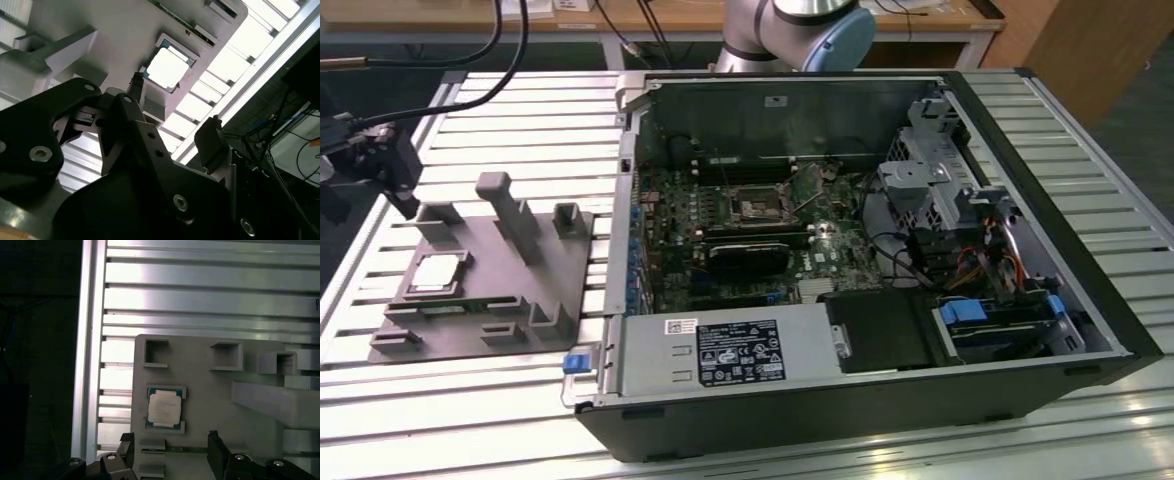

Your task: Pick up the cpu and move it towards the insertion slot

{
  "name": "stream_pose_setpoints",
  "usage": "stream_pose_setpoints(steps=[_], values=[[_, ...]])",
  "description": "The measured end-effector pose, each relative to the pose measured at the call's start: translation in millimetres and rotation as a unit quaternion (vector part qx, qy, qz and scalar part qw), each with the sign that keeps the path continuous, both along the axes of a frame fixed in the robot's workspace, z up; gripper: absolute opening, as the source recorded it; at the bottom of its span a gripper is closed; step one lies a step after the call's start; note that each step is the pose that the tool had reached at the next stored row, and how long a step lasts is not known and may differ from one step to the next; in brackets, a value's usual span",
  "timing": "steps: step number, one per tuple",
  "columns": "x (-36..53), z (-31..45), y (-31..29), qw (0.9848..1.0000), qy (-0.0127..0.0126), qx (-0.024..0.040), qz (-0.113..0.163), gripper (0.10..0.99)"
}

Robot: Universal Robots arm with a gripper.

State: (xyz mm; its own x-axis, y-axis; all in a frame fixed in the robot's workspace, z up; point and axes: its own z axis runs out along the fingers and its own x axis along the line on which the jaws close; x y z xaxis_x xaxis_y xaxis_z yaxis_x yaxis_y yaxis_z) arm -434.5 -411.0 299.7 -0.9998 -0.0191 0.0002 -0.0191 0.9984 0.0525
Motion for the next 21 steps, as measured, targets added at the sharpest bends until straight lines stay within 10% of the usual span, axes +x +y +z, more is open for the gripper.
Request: stream_pose_setpoints(steps=[21], values=[[0.0, -26.0, 0.0, 1.0000, 0.0000, 0.0000, 0.000, 0.796]])
